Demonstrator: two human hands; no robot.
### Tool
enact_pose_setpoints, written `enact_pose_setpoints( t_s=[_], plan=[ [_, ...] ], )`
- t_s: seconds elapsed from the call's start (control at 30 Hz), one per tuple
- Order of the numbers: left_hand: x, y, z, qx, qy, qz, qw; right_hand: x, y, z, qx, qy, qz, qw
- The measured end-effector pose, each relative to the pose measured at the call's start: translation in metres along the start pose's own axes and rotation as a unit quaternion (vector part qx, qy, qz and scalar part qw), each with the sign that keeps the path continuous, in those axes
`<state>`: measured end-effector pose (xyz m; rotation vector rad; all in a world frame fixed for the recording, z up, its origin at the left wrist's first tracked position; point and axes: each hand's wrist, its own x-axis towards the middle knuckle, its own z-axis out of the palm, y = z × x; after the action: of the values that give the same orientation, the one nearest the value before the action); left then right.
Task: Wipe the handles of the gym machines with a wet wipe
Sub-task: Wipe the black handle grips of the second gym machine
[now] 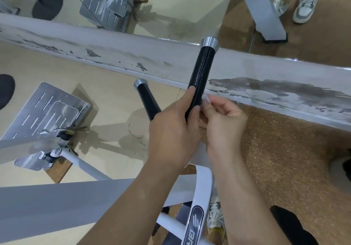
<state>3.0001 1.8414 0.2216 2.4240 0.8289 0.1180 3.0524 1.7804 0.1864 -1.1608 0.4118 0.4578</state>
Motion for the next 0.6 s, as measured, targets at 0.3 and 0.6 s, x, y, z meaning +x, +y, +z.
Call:
enact_pose_setpoints(
  t_s=[0.3, 0.6],
  plan=[
    [0.001, -0.001, -0.001, -0.032, -0.012, -0.010, 0.999, 0.011, 0.000, 0.006, -0.007, 0.030, -0.003, 1.000],
    [0.001, 0.000, -0.002, -0.052, -0.011, -0.017, 0.998, 0.010, -0.005, -0.003, 0.010, 0.005, 0.062, 0.998]
  ],
)
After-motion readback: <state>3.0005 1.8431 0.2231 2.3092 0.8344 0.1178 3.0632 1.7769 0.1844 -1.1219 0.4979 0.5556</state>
